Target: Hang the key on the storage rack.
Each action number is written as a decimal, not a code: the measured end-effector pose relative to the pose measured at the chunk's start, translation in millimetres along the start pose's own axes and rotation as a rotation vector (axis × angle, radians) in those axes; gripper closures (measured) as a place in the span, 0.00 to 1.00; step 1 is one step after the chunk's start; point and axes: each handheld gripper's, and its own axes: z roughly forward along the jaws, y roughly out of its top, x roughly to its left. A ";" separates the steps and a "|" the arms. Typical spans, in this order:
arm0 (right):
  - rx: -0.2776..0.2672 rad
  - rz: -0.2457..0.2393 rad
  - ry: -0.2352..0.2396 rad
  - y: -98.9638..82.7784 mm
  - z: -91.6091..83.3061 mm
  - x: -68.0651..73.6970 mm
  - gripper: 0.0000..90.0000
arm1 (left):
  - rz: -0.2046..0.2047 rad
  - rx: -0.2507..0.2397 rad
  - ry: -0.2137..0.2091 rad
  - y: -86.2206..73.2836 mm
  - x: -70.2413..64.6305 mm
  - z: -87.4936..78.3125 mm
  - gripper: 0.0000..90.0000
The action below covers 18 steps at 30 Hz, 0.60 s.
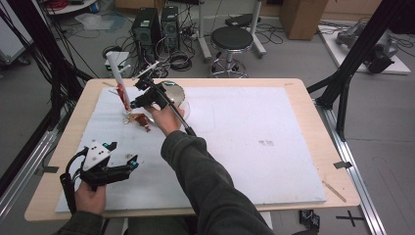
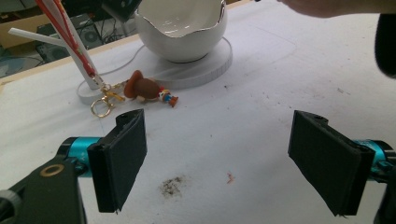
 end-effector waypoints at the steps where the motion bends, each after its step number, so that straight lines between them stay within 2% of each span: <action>1: -0.010 0.008 0.010 -0.7 -2.5 -0.7 0.73 | 0.000 0.000 0.000 0.0 0.0 0.0 0.22; 8: -0.047 0.023 0.045 -10.1 -22.3 -11.8 0.68 | 0.003 0.003 0.002 -0.2 0.2 0.5 0.22; 10: -0.051 0.042 0.069 -12.0 -27.7 -15.4 0.66 | 0.003 0.003 0.000 -0.5 0.3 0.7 0.22; 13: -0.045 0.024 0.079 -15.4 -38.7 -17.3 0.64 | -0.001 0.002 -0.001 -0.8 0.2 0.4 0.22; 16: -0.063 0.025 0.095 -19.6 -49.4 -19.7 0.61 | -0.004 0.000 -0.001 -1.1 0.1 0.3 0.22; 18: -0.095 0.017 0.099 -24.8 -58.2 -21.1 0.60 | -0.002 0.003 -0.003 -1.2 0.1 0.3 0.22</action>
